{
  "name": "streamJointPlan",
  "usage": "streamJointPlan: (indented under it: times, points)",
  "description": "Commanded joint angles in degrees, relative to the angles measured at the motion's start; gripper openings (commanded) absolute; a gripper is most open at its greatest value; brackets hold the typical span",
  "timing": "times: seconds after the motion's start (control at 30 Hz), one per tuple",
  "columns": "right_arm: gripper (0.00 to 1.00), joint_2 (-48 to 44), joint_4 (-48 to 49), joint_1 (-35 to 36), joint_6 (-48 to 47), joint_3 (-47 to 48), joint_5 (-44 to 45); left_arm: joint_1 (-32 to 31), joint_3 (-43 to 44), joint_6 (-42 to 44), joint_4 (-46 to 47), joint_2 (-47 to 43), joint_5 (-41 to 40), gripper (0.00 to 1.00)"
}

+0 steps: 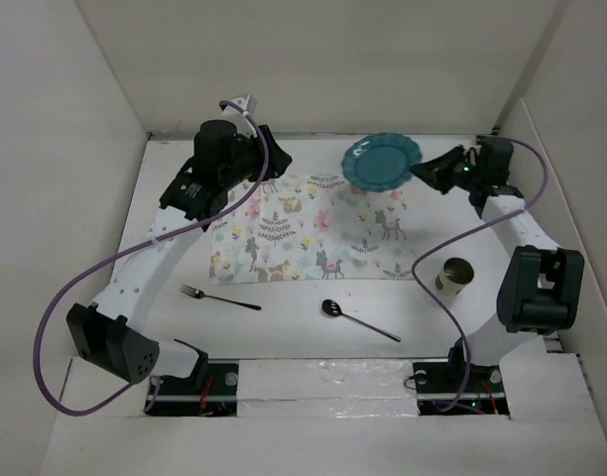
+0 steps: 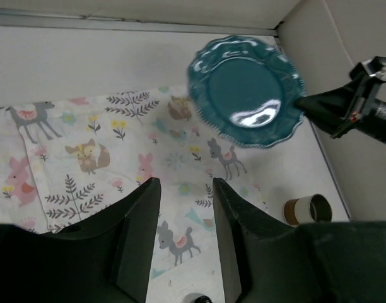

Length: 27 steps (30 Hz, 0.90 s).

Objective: Set the dinner table for one person

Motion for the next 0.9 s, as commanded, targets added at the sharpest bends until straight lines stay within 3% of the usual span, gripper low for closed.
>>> streamJointPlan:
  times: [0.0,0.13,0.3,0.87]
  points:
    - [0.0,-1.56,12.62,9.39,4.06,3.4,-6.22,0.05,3.78,0.52,-0.06,-1.58,1.93,0.36]
    - [0.0,4.24,24.56,16.34,10.48,2.96,-7.1,0.05,1.42,1.4,-1.65,-2.98,0.44,0.36]
    - [0.0,11.1,24.85,23.63,9.17,8.48,-6.41,0.05,-1.75,1.58,-2.44,-4.83,-0.27,0.36]
    - [0.0,17.43,27.14,27.87,8.9,1.21,-5.08,0.05,-7.29,2.02,-4.11,-7.91,-2.82,0.35]
